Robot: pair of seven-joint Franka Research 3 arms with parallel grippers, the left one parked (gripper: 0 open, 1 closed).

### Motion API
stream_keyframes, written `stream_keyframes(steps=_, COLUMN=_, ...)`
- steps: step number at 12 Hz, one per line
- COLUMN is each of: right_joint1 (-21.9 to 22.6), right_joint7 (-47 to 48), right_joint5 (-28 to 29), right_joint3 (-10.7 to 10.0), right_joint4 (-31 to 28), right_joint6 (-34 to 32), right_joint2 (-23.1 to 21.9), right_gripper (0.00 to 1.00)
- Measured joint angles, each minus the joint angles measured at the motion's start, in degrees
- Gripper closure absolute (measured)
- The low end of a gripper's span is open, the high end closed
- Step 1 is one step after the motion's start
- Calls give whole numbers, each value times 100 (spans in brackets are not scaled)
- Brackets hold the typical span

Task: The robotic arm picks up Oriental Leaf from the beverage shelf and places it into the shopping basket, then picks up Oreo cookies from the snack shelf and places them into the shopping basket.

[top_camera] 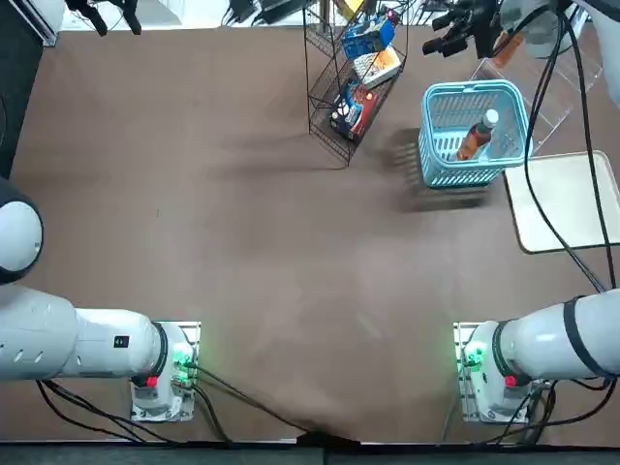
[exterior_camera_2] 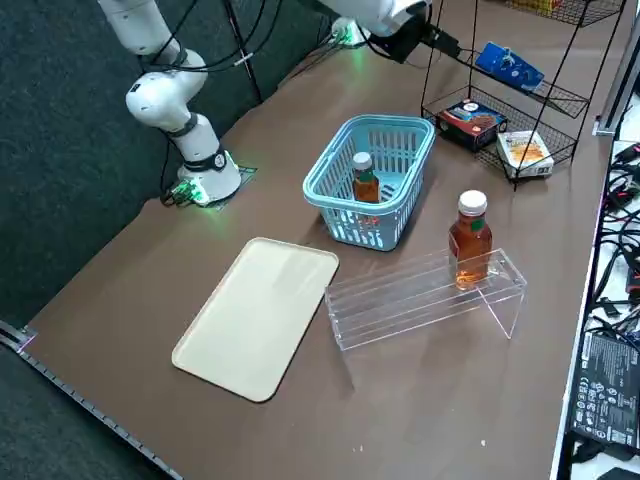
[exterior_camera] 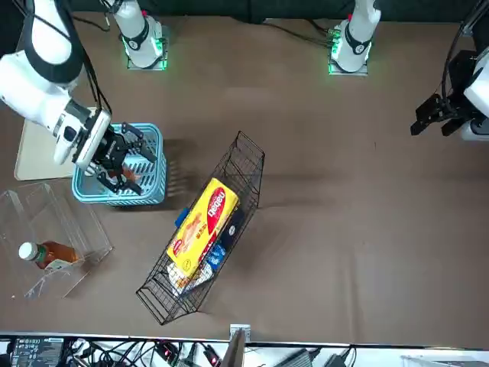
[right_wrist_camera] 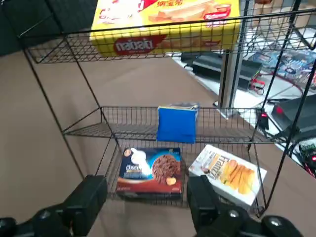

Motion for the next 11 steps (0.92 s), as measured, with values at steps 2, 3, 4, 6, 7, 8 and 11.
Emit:
stream_keyframes(steps=2, right_joint1=50, right_joint7=-341, right_joint5=485, right_joint3=18, right_joint4=-14, right_joint6=155, right_joint2=161, right_gripper=0)
stream_keyframes(steps=3, right_joint1=111, right_joint7=-470, right_joint5=701, right_joint3=27, right_joint4=-17, right_joint6=224, right_joint2=243, right_gripper=0)
stream_keyframes(steps=4, right_joint1=188, right_joint7=-560, right_joint5=892, right_joint3=36, right_joint4=-19, right_joint6=323, right_joint2=320, right_gripper=0)
stream_keyframes(steps=6, right_joint1=370, right_joint7=-647, right_joint5=1183, right_joint3=42, right_joint4=-20, right_joint6=568, right_joint2=451, right_gripper=0)
stream_keyframes(steps=7, right_joint1=472, right_joint7=-655, right_joint5=1274, right_joint3=45, right_joint4=-20, right_joint6=734, right_joint2=502, right_gripper=0)
stream_keyframes(steps=8, right_joint1=575, right_joint7=-655, right_joint5=1321, right_joint3=47, right_joint4=-20, right_joint6=905, right_joint2=544, right_gripper=0)
stream_keyframes(steps=11, right_joint1=849, right_joint7=-655, right_joint5=1412, right_joint3=51, right_joint4=-17, right_joint6=1345, right_joint2=657, right_gripper=0)
